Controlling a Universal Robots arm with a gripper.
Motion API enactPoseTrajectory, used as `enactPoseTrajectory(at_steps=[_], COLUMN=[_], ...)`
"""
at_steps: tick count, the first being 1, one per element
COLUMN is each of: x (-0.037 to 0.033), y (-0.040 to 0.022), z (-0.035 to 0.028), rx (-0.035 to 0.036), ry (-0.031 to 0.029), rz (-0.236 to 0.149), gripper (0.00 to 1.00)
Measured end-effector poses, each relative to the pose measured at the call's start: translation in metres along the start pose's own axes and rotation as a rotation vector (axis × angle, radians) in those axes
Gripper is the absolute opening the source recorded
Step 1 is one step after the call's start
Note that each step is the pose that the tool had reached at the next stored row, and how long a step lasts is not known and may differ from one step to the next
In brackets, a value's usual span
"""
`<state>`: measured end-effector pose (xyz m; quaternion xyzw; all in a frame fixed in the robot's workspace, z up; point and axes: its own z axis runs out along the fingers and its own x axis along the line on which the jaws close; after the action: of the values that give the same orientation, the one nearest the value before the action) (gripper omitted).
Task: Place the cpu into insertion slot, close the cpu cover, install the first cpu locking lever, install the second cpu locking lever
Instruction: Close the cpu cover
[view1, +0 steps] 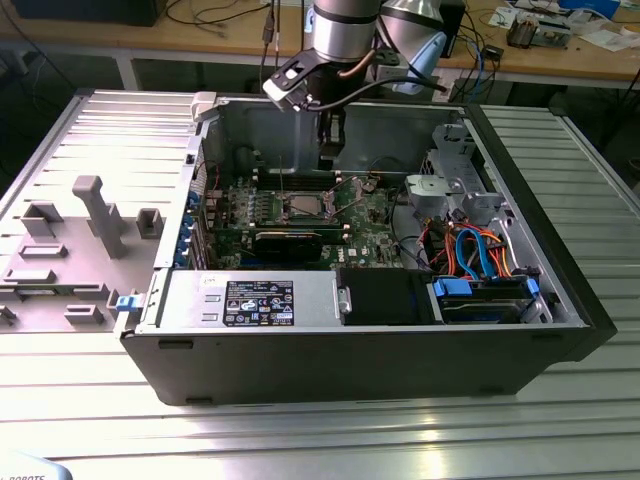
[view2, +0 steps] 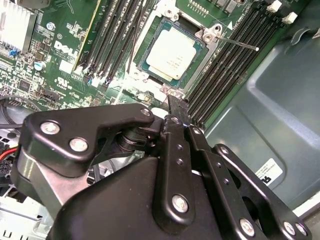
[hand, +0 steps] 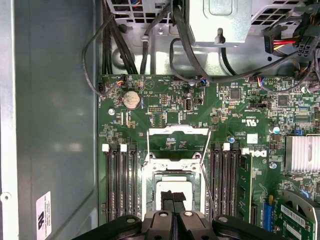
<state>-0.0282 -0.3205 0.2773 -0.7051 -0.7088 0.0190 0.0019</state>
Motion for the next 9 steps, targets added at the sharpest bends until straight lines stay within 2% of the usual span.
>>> enactPoseTrajectory(at_steps=[9], x=[0.0008], y=[0.0014], z=[-0.0001], rx=[0.0], ry=[0.0], rz=[0.0], gripper=[0.11])
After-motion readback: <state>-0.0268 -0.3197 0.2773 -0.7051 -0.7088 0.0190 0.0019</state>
